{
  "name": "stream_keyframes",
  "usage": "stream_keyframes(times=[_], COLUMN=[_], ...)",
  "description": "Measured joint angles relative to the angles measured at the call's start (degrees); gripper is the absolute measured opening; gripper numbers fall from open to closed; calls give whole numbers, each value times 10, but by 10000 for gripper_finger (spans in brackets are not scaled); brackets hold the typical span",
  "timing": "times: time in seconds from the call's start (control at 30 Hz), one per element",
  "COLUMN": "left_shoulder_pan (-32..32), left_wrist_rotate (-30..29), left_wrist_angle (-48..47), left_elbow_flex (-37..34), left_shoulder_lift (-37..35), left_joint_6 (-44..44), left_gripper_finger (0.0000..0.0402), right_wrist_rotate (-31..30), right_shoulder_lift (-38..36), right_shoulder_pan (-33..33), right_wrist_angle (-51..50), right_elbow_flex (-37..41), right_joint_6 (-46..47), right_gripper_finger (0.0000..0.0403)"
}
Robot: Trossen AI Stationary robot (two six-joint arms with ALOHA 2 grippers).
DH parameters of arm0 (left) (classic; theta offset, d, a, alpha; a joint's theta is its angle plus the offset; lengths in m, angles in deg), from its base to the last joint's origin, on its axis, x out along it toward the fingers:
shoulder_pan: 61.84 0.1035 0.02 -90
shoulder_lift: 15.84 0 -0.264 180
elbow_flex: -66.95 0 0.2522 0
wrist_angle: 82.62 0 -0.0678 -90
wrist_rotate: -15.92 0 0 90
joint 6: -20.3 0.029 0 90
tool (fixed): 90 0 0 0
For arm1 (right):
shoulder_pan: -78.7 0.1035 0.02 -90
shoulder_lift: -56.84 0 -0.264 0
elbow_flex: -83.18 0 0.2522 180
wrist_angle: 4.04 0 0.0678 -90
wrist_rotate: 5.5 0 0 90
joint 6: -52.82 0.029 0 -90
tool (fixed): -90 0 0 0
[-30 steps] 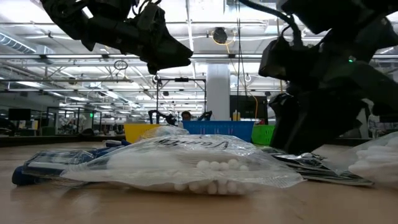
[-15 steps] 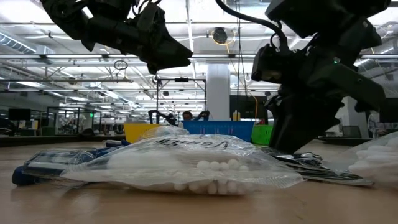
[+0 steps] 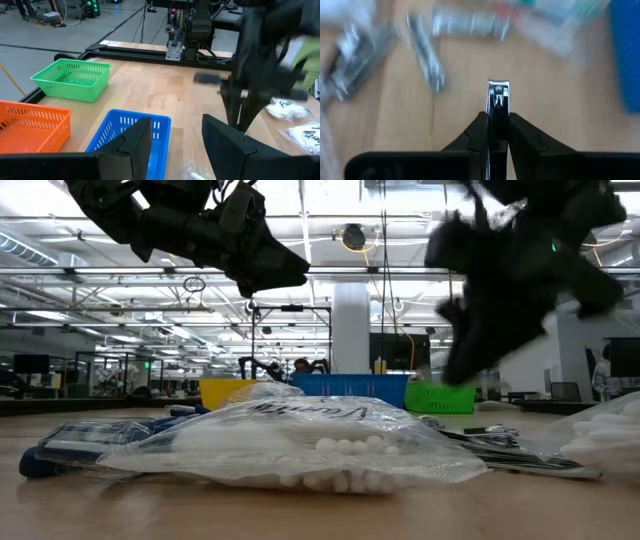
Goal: Pick & Place Travel size toiletries
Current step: Put the silver nail cutter into the yellow basket
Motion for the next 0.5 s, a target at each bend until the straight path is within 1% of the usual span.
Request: stream_keyframes(times=[0.07,0.13,0.2,0.27,0.33,0.37,0.47,0.5], left_shoulder_pan=[0,0,0,0,-2,-4,-12,-15], left_wrist_rotate=[0,0,0,0,0,0,0,0], left_wrist_angle=[1,3,10,26,43,56,91,101], left_elbow_flex=[0,0,0,0,0,0,0,0], left_shoulder_lift=[0,0,0,3,9,15,36,44], left_joint_6=[-6,-12,-13,-13,-13,-13,-8,-2], left_gripper_finger=[172,173,173,172,173,173,173,172], right_wrist_rotate=[-31,-76,-134,-169,-161,-144,-96,-80], right_shoulder_lift=[-32,-60,-88,-110,-121,-124,-129,-129], right_shoulder_pan=[-1,-5,-11,-21,-39,-49,-77,-86], right_wrist_angle=[14,44,126,252,385,457,646,688], right_elbow_flex=[14,38,76,125,177,204,266,281], right_joint_6=[-22,-47,-83,-130,-173,-187,-199,-199], right_gripper_finger=[46,42,40,40,40,40,40,40])
